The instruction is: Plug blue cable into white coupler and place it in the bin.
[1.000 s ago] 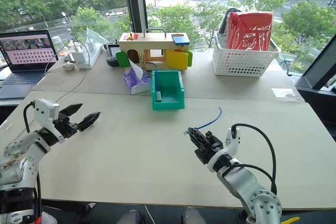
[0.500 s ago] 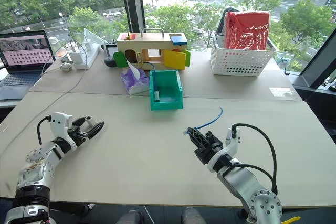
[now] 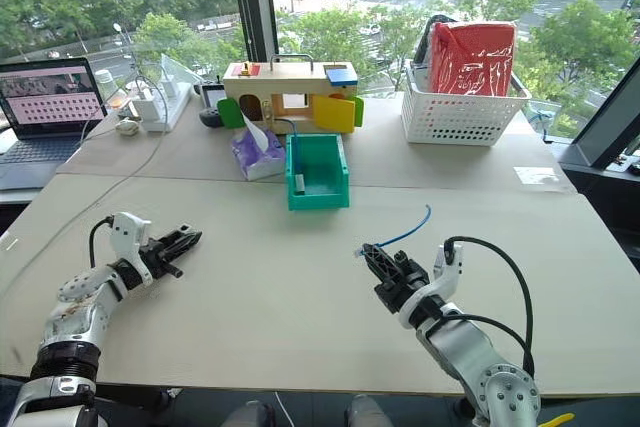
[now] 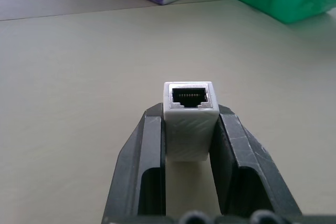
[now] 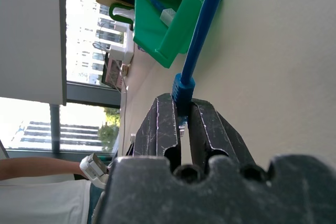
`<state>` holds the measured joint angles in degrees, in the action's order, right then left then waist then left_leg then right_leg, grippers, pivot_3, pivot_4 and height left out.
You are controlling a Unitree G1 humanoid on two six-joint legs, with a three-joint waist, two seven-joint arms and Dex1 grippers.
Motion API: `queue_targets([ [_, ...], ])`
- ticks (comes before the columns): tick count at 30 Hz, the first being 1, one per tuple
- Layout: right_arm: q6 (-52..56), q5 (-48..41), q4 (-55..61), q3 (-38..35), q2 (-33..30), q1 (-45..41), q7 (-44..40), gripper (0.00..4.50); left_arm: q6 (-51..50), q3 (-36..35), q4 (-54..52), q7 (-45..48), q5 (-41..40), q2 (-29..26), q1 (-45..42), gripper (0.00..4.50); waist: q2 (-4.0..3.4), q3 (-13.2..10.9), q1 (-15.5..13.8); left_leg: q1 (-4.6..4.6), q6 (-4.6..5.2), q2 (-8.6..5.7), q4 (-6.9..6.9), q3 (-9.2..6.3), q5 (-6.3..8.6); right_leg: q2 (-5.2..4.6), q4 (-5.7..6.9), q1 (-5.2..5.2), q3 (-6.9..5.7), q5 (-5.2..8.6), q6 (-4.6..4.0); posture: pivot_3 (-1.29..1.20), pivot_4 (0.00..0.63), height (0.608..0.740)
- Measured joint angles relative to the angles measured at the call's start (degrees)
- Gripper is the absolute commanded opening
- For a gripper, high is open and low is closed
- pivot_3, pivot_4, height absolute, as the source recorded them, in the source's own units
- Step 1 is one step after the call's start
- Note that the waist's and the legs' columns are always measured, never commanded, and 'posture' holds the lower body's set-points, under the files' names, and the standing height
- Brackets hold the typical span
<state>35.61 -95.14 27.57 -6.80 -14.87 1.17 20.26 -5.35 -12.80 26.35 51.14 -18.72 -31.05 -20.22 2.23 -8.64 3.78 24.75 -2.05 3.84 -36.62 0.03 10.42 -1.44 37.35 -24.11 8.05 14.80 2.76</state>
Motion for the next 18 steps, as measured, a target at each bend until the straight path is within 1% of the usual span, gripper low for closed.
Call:
queue_targets([
  [2, -0.1, 1.8, 0.5, 0.0, -0.9, -0.3, -0.4, 0.0, -3.5, 2.6, -5.3, 2.1, -1.2, 0.8, 1.0, 0.64, 0.0, 0.0, -0.1, 0.01, 0.0, -0.01, 0.0, -0.01, 0.0, -0.01, 0.0, 0.0, 0.0, 0.0, 0.0, 0.0, 0.15, 0.733],
  [4, -0.1, 4.0, 0.7, 0.0, -2.1, -0.9, -1.1, 0.0, -6.3, 7.1, -11.0, 3.5, -1.2, 2.4, 1.3, 0.64, 0.0, 0.0, -0.3, 0.01, 0.0, -0.03, 0.0, -0.01, 0.0, -0.02, -0.01, 0.02, 0.0, -0.01, 0.01, 0.0, 0.15, 0.733],
  [7, 0.0, 7.6, 1.1, 1.3, -3.2, -1.8, -2.5, 0.0, -8.2, 14.4, -16.2, 2.2, 1.9, 5.5, 0.5, 0.64, 0.01, 0.0, -0.4, 0.0, 0.0, -0.04, 0.0, -0.01, 0.0, 0.01, -0.02, 0.02, 0.01, -0.01, 0.02, 0.0, 0.15, 0.733],
  [9, 0.0, 10.0, 1.3, 1.7, -3.6, -2.5, -3.2, 0.0, -8.3, 18.0, -17.3, 1.0, 4.4, 6.8, -0.8, 0.64, 0.01, 0.0, 0.1, -0.03, 0.0, -0.02, 0.0, -0.01, 0.0, 0.06, 0.06, 0.0, 0.05, -0.01, 0.02, 0.0, 0.15, 0.733],
  [13, 0.1, 14.8, 1.3, 1.9, -4.9, -3.2, -4.9, 0.0, -7.6, 21.0, -18.4, 0.2, 5.8, 9.8, -2.5, 0.64, 0.01, 0.0, 0.2, -0.06, 0.0, -0.03, 0.0, -0.01, 0.0, 0.06, 0.12, -0.01, 0.08, 0.0, 0.03, 0.0, 0.15, 0.733],
  [18, 2.1, 20.8, 1.8, 4.3, -7.0, -3.2, -7.0, 0.0, -4.0, 27.1, -17.6, 4.1, 7.9, 11.6, -2.7, 0.64, 0.01, 0.0, 0.0, -0.05, 0.0, -0.08, 0.0, -0.01, 0.0, 0.05, 0.11, 0.0, 0.09, 0.0, 0.04, 0.0, 0.15, 0.733],
])
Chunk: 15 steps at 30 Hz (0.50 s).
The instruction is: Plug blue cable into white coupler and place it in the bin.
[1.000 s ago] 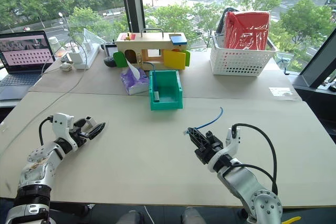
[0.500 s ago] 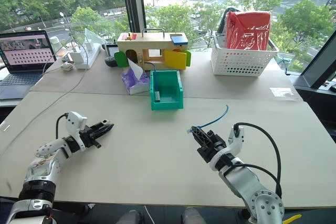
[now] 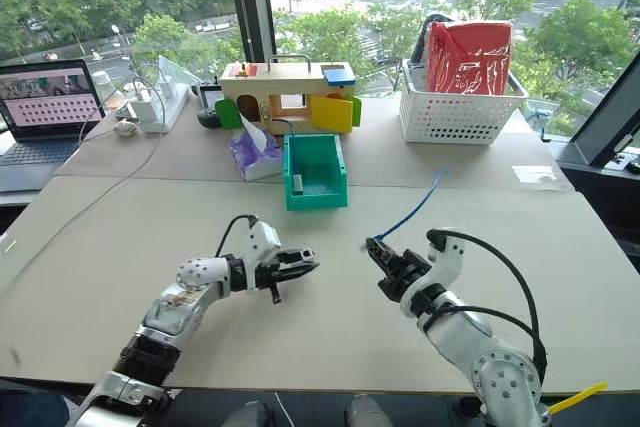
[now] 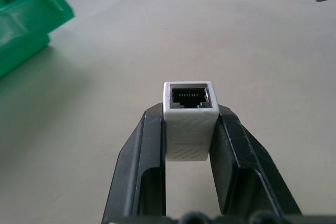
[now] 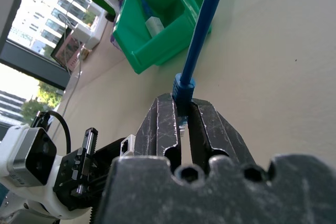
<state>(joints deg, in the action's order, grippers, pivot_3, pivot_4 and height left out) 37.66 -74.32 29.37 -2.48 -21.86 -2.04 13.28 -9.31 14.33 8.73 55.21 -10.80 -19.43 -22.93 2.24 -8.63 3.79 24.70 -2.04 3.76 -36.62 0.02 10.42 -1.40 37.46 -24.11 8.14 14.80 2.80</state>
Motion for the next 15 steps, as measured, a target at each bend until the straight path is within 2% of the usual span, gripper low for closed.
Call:
queue_targets([
  [3, 1.5, 4.5, 0.8, 1.4, -1.9, 0.2, -0.6, 0.0, 2.0, 2.8, 0.8, 2.2, 0.7, 0.9, 0.3, 0.64, 0.0, 0.0, 0.0, -0.01, 0.0, 0.0, 0.0, 0.0, 0.0, 0.0, 0.0, 0.0, 0.01, 0.01, 0.01, 0.0, 0.15, 0.733],
  [9, 2.8, 8.5, 1.0, 3.2, -0.9, 0.6, -0.9, 0.0, 2.2, 4.6, 1.8, 3.5, 1.7, 1.9, 0.0, 0.64, 0.0, 0.0, 0.0, -0.02, 0.0, 0.0, -0.01, -0.01, 0.0, 0.0, 0.01, 0.02, 0.01, 0.03, 0.05, 0.0, 0.15, 0.733],
  [15, 6.3, 6.5, 1.6, 4.1, 0.0, 0.3, -1.5, 0.0, -1.7, 5.7, 1.6, 3.0, 1.8, 3.5, -0.7, 0.64, 0.02, 0.0, -0.2, -0.02, 0.0, -0.02, -0.03, -0.02, 0.0, -0.02, -0.01, 0.08, 0.0, 0.04, 0.07, 0.0, 0.15, 0.733],
])
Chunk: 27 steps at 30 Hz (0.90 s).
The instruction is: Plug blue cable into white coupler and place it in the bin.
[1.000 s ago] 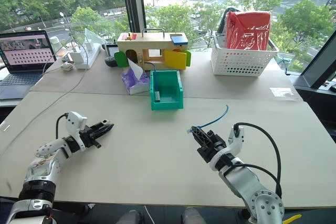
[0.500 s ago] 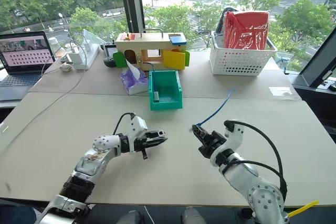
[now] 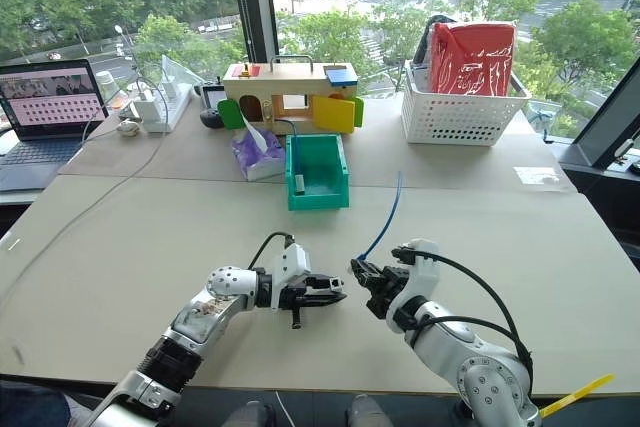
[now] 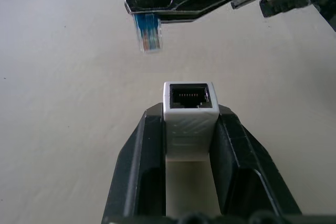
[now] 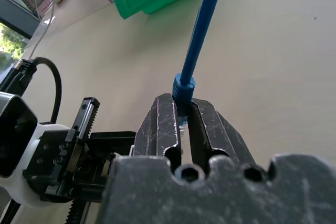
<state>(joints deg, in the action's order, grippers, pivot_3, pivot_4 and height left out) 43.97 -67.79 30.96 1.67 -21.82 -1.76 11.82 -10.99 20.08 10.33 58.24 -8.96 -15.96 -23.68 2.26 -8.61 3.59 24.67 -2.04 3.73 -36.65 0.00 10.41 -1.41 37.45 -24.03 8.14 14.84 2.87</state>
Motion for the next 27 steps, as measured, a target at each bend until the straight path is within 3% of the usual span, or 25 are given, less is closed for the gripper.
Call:
queue_targets([
  [22, 4.4, -4.6, 0.2, -1.0, 0.2, -0.8, 3.4, 0.0, -14.0, 2.9, -6.5, -2.8, 1.9, -0.4, -2.8, 0.64, 0.01, 0.2, -0.9, -0.14, 0.0, 0.0, -0.04, -0.01, 0.0, 0.0, -0.02, 0.15, 0.0, 0.2, 0.34, 0.0, 0.15, 0.733],
  [27, 5.2, -5.7, 0.3, -2.3, 0.1, -0.1, 4.7, 0.0, -17.1, 4.1, -8.5, -4.3, 2.8, -0.8, -3.1, 0.64, 0.01, 0.2, -0.9, -0.5, 0.11, 0.04, -0.04, -0.02, 0.07, 0.01, -0.22, 0.61, -0.05, 0.22, 0.34, 0.0, 0.15, 0.733],
])
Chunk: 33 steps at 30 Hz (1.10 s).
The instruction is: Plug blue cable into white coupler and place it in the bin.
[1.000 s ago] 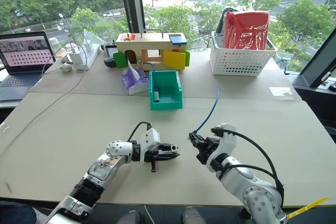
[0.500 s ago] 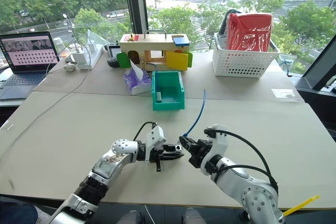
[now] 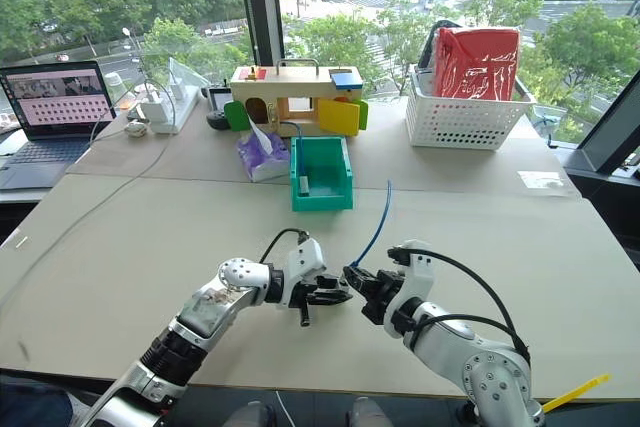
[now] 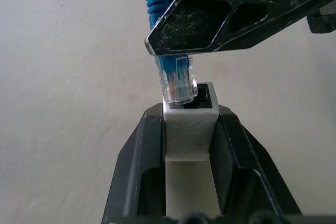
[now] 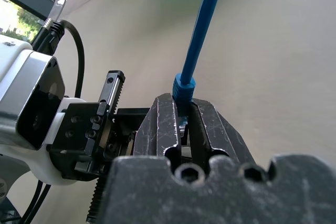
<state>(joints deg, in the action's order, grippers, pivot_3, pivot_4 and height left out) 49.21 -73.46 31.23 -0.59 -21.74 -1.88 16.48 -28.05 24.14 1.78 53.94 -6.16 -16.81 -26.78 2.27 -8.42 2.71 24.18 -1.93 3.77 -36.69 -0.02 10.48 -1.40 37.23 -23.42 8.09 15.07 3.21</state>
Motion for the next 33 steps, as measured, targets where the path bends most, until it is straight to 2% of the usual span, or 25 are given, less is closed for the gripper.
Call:
queue_targets([
  [10, 1.1, -1.0, 0.8, -1.2, -0.5, 0.8, 2.2, 0.0, -5.8, 0.4, -3.1, -2.7, -0.1, 0.1, -0.1, 0.64, 0.02, 0.1, 0.1, -0.16, 0.09, 0.03, 0.0, 0.0, 0.06, 0.0, -0.11, 0.22, -0.01, 0.01, -0.01, 0.0, 0.15, 0.733],
  [33, 0.8, -1.8, 1.7, -0.8, 1.4, 1.9, 1.1, 0.0, -13.7, -0.7, -4.1, -4.9, -3.4, 1.0, -0.7, 0.64, 0.02, 0.1, 0.1, -0.15, 0.1, 0.03, 0.03, -0.01, 0.08, 0.0, -0.17, 0.21, -0.01, 0.05, -0.03, 0.0, 0.15, 0.733],
])
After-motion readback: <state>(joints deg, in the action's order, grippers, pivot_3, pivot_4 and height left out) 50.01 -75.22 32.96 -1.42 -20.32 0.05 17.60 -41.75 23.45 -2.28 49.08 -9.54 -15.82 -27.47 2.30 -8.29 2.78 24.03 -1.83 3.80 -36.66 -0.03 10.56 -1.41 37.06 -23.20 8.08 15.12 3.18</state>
